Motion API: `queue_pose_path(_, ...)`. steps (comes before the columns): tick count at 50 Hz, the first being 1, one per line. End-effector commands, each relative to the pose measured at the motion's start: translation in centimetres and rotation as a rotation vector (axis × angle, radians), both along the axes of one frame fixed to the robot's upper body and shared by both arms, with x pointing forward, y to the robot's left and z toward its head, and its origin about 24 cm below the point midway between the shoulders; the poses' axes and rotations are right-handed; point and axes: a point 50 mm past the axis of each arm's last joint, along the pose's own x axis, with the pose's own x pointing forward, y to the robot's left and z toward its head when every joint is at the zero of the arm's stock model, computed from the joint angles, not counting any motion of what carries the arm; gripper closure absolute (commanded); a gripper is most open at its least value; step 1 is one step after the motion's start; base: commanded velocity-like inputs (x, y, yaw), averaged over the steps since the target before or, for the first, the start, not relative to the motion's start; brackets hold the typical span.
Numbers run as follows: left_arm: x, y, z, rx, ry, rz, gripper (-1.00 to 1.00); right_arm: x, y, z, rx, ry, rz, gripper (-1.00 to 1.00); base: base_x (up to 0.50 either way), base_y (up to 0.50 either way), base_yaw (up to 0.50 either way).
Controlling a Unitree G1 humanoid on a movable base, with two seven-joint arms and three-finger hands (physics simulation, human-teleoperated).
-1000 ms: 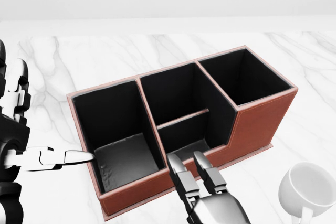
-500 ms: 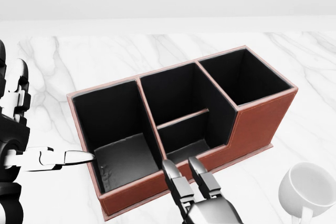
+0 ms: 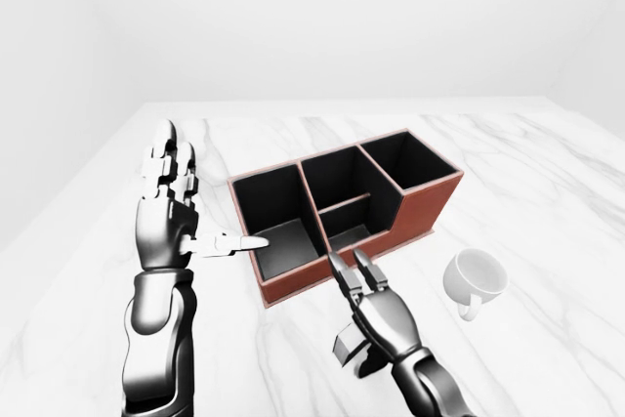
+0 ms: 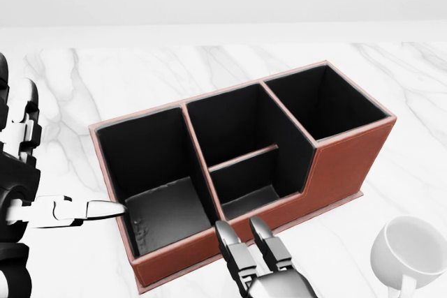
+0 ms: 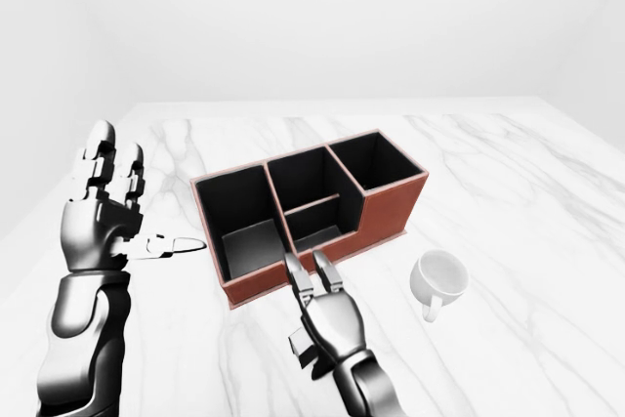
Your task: Pick up the book and place it in the front compartment of the caddy.
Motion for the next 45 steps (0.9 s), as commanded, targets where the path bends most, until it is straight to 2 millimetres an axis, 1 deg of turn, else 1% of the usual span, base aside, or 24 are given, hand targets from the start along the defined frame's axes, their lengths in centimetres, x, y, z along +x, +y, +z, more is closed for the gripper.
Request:
queue_pose_path(1, 0.0, 0.0, -0.1, 0.000, 0.003, 0.000, -1.00, -0.1, 0.0, -0.6, -0.007, 0.011, -0.004, -1.00, 0.00, 0.00, 0.00)
queue_pose_path(2, 0.0, 0.0, -0.1, 0.000, 0.003, 0.000, -1.00, -0.1, -0.1, -0.7, -0.008, 0.015, -0.003, -1.00, 0.00, 0.00, 0.00)
queue_pose_path(3, 0.0, 0.0, -0.1, 0.000, 0.004, -0.001, -1.00, -0.2, -0.1, -0.7, -0.007, 0.014, -0.004, -0.27, 0.00, 0.00, 0.00)
queue_pose_path(4, 0.0, 0.0, 0.0, 0.001, -0.001, -0.001, -1.00, -0.2, 0.0, -0.7, -0.006, 0.016, -0.004, 0.65, 0.00, 0.00, 0.00)
queue_pose_path(5, 0.0, 0.0, 0.0, 0.001, -0.002, -0.001, -1.00, -0.2, -0.1, -0.7, -0.007, 0.019, -0.003, 1.00, 0.00, 0.00, 0.00)
queue_pose_path(23, 0.0, 0.0, -0.1, 0.000, 0.005, -0.001, -1.00, 0.0, -0.1, -0.6, -0.002, 0.016, -0.008, 1.00, 0.00, 0.00, 0.00)
queue_pose_path(34, 0.1, 0.1, -0.2, -0.002, 0.008, 0.002, -1.00, 0.7, -0.7, 1.9, 0.025, -0.022, -0.015, 1.00, 0.00, 0.00, 0.00)
queue_pose_path(45, 0.2, 0.2, -0.1, -0.004, 0.007, 0.005, -1.00, 0.9, -1.2, 5.6, 0.049, -0.083, 0.000, 1.00, 0.00, 0.00, 0.00)
